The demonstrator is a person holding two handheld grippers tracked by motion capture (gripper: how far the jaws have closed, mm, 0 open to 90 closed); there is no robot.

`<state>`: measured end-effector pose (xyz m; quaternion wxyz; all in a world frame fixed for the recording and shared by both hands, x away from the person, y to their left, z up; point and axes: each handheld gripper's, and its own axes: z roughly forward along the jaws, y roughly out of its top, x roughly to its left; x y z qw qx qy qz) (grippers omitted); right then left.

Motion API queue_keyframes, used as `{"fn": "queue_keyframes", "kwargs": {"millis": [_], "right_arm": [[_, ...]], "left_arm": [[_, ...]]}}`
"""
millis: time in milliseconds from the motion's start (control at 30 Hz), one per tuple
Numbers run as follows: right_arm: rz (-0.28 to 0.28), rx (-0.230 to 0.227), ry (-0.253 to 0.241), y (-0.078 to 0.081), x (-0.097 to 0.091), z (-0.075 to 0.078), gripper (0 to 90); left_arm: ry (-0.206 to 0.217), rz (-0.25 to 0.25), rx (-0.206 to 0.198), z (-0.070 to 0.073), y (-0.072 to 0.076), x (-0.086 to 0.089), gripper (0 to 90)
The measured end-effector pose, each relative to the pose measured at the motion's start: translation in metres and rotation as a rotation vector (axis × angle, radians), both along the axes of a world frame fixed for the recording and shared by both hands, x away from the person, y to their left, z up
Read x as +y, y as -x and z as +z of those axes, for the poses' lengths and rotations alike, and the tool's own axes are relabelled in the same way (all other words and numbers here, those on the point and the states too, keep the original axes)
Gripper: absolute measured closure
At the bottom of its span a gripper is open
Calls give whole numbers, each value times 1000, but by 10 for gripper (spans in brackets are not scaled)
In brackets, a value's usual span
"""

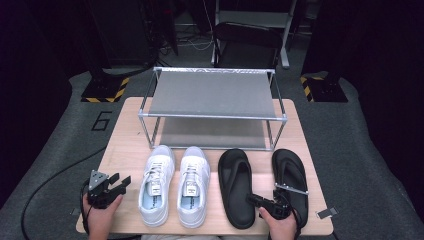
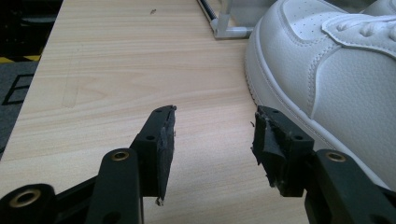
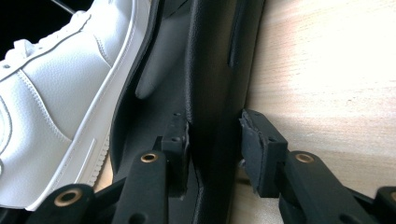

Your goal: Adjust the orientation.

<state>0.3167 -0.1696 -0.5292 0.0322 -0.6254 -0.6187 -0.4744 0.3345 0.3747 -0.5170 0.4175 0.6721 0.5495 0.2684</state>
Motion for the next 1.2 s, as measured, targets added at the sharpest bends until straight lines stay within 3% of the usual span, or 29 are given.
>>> {"fn": "queue_keyframes", "kwargs": {"millis": [400, 467, 500, 833, 900, 933, 967, 1167, 1200], "right_arm": [[-42, -13, -14, 6, -2, 0, 659], [-47, -44, -17, 6, -2, -1, 661], [-56, -28, -18, 8, -2, 0, 662], [-82, -46, -48, 13, -2, 2, 663], [-82, -66, -41, 12, -2, 2, 663], [-92, -43, -44, 14, 0, 4, 663], [-94, -63, -30, 14, 0, 4, 663], [-104, -83, -17, 16, 2, 8, 662], [-101, -106, -7, 15, 1, 8, 663]], "left_arm": [[3, 1, -3, 0, 0, 1, 482], [2, 1, -4, 0, 0, 1, 482], [2, 1, -4, 0, 0, 1, 482], [3, 1, -1, 0, 0, 1, 482], [7, 9, -14, -1, -1, 0, 482], [6, 8, -12, -1, -1, 0, 482], [4, 5, -6, -1, -1, 0, 482], [7, 9, -6, -1, -1, 0, 482], [8, 12, -12, -1, -1, 0, 482]]}}
